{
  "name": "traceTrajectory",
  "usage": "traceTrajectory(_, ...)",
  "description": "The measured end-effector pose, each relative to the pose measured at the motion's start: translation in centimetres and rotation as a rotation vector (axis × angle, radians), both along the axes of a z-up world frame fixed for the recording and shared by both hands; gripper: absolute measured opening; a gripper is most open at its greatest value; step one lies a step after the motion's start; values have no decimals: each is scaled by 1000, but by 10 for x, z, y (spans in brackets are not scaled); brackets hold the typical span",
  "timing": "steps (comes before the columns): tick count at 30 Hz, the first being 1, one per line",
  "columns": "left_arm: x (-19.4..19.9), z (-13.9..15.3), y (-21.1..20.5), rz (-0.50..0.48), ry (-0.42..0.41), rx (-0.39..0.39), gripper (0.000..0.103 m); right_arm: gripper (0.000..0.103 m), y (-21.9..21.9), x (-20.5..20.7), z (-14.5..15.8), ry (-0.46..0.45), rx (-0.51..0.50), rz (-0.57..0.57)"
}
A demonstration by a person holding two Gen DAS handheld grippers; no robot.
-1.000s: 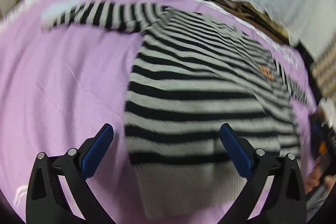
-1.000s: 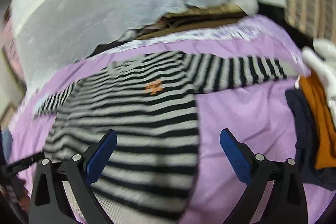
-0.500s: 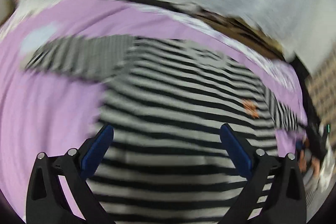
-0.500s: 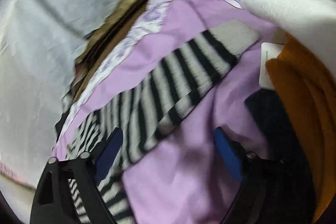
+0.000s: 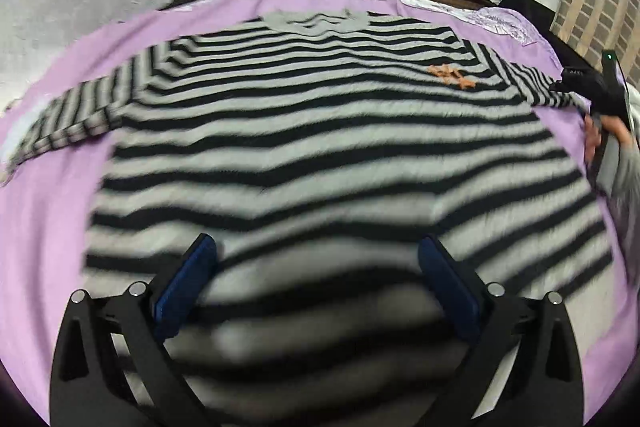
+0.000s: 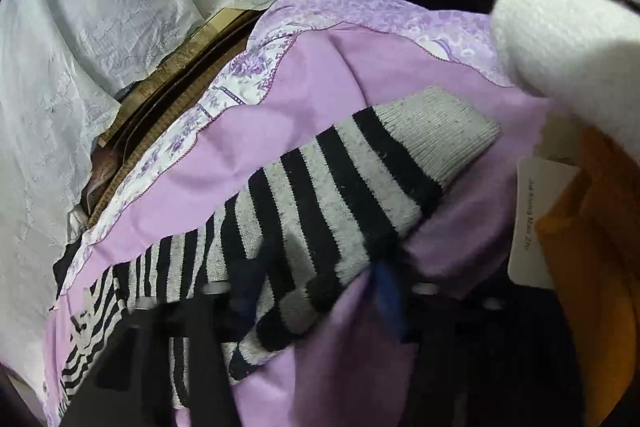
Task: Fold small clothes
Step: 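Grasp the sweater's sleeve cuff with the right tool and lift it, then carry the sleeve across the chest and open the right tool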
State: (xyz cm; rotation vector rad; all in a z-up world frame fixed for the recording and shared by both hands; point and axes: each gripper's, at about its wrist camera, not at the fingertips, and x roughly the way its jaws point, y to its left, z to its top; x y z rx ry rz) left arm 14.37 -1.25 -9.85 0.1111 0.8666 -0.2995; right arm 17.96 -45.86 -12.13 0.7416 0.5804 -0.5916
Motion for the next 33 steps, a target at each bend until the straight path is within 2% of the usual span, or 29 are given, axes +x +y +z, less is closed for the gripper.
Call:
traceTrajectory(1, -3, 1, 12, 18, 5, -13, 99, 21, -2, 0, 0, -13, 6, 9)
traceTrajectory(5, -13, -5, 55, 114, 83, -99, 99, 11, 1, -1, 8, -27, -39, 23)
traceTrajectory(7, -15, 3, 61, 187, 62, -43, 99, 11, 7, -3, 21, -46, -86, 35)
traceTrajectory(8, -16, 8, 60, 190, 44, -36, 98, 10, 11, -5, 29, -66, -108, 43)
traceTrajectory(12, -1, 48, 42, 141, -51, -52, 98, 8, 22, -10, 55, -136, -137, 95)
traceTrajectory(16, 47, 70, -7, 71, -58, -89, 98, 8, 31, -10, 76, -175, -145, 138)
traceTrajectory(19, 85, 64, -44, 31, -15, -92, 98, 8, 45, -7, 87, -184, -169, 180)
traceTrajectory(21, 110, 56, -63, 30, 26, -122, 98, 8, 59, -5, 94, -197, -193, 218)
traceTrajectory(25, 148, 49, -84, 4, 110, -275, 98, 8, 94, -1, 108, -235, -259, 304)
traceTrajectory(28, 156, 48, -94, -3, 98, -285, 98, 8, 122, 4, 116, -262, -283, 378)
traceTrajectory(33, 166, 37, -89, 5, 125, -285, 98, 8, 175, 24, 122, -271, -287, 509)
